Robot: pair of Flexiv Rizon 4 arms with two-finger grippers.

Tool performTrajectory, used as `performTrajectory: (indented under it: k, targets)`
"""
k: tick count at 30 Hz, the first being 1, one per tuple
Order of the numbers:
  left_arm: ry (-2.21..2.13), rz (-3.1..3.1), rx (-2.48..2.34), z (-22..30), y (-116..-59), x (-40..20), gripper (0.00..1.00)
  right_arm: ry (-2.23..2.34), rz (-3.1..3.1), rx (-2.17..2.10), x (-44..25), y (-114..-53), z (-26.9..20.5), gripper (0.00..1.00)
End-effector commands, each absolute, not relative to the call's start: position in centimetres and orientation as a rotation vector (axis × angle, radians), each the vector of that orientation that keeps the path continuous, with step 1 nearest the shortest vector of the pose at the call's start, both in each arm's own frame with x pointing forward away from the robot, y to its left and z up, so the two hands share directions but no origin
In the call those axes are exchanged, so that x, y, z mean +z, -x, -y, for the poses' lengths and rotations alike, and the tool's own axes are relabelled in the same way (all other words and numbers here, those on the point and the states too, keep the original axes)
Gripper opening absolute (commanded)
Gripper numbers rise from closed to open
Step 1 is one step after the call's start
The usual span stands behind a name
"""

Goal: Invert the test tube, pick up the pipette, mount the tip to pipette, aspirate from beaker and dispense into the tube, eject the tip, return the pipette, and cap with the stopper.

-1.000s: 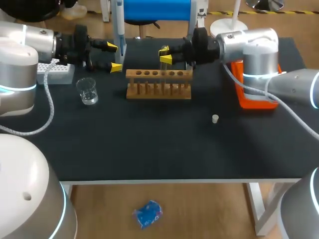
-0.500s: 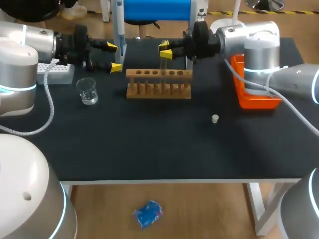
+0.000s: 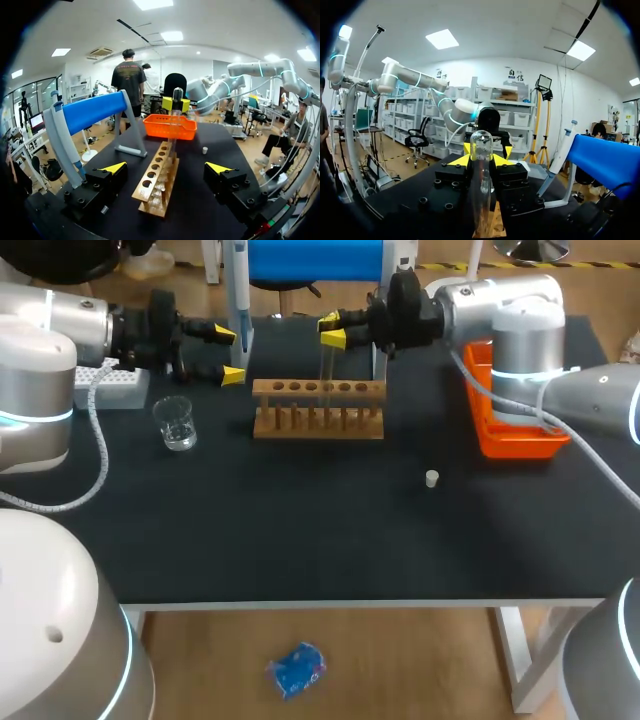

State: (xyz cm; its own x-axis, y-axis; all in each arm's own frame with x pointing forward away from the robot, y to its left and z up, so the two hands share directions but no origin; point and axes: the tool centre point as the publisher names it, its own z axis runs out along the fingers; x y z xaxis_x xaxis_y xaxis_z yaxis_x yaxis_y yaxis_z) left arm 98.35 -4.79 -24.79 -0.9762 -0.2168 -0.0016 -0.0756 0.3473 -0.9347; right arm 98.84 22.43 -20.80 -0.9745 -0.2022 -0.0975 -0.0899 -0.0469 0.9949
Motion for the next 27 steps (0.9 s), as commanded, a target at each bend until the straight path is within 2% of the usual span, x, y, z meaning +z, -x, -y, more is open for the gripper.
performTrajectory:
  k: [1,24,27]
  targets:
    - [0.269,-2.473,-1.705,4.8,-98.4,-24.9,1.00,-0.323,2.124,-2.192,-19.8,-98.4,-22.3,0.00]
    - [0.269,-2.473,-1.705,4.8,-98.4,-24.9,1.00,-0.260,2.087,-2.161,-16.5,-97.1,-21.3,0.00]
    - [0.056,-2.340,-1.554,5.0,-97.3,-23.7,1.00,-0.185,2.035,-2.158,-16.3,-96.4,-21.0,0.00]
